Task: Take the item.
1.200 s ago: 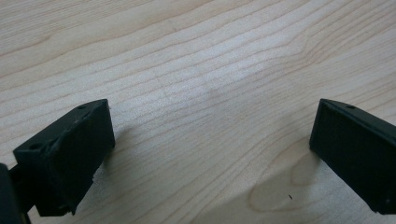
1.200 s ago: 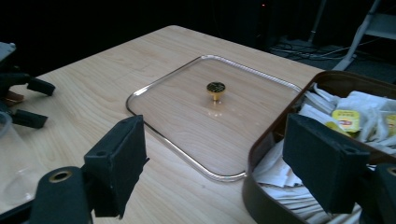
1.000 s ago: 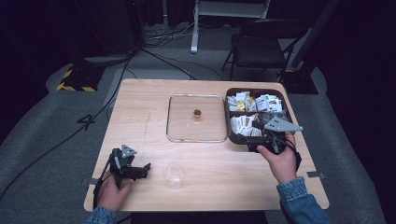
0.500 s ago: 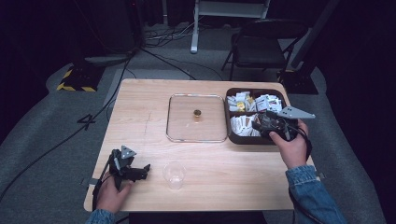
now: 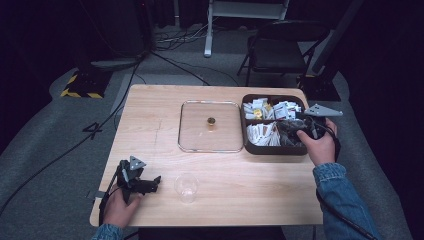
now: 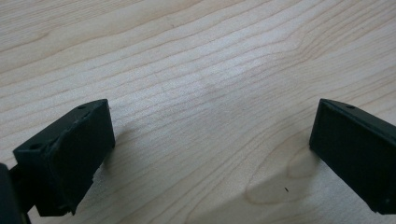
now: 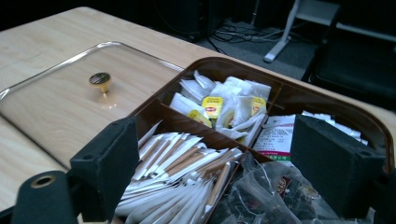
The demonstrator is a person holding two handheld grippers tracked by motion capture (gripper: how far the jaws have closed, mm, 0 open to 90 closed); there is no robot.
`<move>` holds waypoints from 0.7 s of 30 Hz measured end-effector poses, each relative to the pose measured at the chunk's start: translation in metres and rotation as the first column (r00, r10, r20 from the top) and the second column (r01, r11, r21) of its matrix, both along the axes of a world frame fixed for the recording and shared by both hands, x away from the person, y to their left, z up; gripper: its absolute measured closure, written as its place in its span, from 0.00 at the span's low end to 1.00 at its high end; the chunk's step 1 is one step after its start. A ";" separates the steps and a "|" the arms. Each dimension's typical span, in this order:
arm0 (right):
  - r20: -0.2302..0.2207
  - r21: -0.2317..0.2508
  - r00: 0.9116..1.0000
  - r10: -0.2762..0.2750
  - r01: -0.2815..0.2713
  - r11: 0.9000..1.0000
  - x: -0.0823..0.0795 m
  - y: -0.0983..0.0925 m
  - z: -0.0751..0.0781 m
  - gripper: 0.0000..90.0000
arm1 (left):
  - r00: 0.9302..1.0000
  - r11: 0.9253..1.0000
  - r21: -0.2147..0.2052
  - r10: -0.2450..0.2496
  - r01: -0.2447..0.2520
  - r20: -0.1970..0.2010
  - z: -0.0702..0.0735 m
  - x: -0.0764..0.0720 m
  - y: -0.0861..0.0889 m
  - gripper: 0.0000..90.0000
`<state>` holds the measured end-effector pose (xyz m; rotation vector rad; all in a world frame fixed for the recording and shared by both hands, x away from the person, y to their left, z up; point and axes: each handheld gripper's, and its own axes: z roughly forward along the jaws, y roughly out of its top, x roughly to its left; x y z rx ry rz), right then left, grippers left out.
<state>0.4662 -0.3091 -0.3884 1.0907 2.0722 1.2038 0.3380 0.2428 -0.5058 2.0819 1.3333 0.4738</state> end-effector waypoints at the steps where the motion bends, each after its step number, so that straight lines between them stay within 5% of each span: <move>1: 0.000 0.000 1.000 0.000 0.000 1.000 0.000 0.000 0.000 0.18 | 1.000 1.000 0.000 0.000 0.000 0.000 0.000 0.000 0.000 0.00; 12: -0.117 -0.068 0.987 -0.111 0.104 0.992 0.021 -0.028 -0.030 0.30 | 1.000 1.000 0.000 0.000 0.000 0.000 0.000 0.000 0.000 0.00; 21: -0.192 -0.094 0.973 -0.126 0.109 0.990 0.025 -0.035 -0.050 0.45 | 1.000 1.000 0.002 0.000 0.000 0.002 0.000 0.000 0.000 0.00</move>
